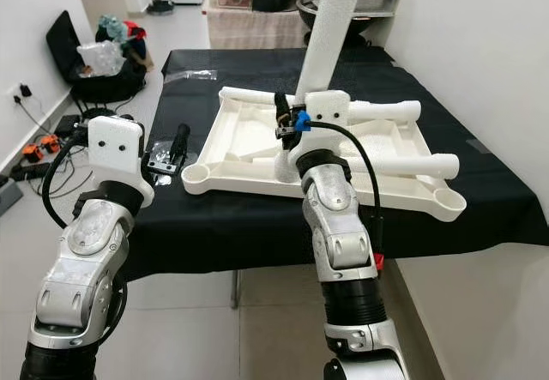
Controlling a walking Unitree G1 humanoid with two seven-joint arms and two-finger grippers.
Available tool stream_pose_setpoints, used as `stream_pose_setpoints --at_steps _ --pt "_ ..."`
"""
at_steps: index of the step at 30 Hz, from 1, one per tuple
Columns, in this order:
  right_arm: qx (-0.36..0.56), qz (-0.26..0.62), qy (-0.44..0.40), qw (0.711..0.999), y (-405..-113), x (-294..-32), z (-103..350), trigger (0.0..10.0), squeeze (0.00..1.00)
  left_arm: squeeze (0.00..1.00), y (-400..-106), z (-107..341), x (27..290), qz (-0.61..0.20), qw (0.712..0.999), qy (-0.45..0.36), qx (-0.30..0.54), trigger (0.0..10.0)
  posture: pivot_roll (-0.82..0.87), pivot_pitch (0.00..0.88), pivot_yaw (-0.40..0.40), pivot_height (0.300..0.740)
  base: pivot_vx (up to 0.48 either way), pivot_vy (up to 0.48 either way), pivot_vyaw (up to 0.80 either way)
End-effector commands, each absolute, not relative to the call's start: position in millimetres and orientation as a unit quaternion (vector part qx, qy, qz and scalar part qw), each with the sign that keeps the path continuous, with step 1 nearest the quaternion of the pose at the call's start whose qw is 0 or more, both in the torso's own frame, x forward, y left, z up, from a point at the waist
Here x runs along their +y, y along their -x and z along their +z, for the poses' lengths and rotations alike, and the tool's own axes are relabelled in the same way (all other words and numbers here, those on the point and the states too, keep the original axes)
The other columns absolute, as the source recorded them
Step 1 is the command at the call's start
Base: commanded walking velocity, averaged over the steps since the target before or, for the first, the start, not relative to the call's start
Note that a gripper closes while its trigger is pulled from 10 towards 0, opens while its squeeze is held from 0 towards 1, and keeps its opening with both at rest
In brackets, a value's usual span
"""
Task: Building children table
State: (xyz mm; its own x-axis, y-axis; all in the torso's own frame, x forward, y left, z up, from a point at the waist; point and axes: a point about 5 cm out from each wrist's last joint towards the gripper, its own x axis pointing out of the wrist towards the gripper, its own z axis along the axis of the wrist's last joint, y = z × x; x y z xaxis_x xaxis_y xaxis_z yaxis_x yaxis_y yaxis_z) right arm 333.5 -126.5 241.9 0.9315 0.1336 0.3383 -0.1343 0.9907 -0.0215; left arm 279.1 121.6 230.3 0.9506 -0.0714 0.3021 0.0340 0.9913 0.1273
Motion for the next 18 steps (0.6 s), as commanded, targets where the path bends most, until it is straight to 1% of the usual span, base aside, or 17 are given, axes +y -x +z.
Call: stream_pose_setpoints --at_steps 1,8,18 --pt "-0.187 0.080 -0.003 0.979 -333.6 -122.2 248.4 10.0 0.00 0.00 -279.2 224.2 121.4 -0.026 0.987 -0.061 -0.145 10.0 0.01 0.000 -0.034 0.740 0.326 0.000 0.00" --pt "-0.193 0.094 -0.007 0.977 -335.5 -115.1 250.2 10.0 0.00 0.00 -280.6 223.8 119.8 -0.028 0.985 -0.074 -0.151 10.0 0.01 0.000 -0.043 0.740 0.319 0.000 0.00" --pt "-0.199 0.094 -0.010 0.975 -335.5 -113.9 253.0 10.0 0.00 0.00 -280.7 221.8 121.8 -0.025 0.985 -0.078 -0.150 10.0 0.01 0.000 -0.045 0.740 0.319 0.000 0.00"
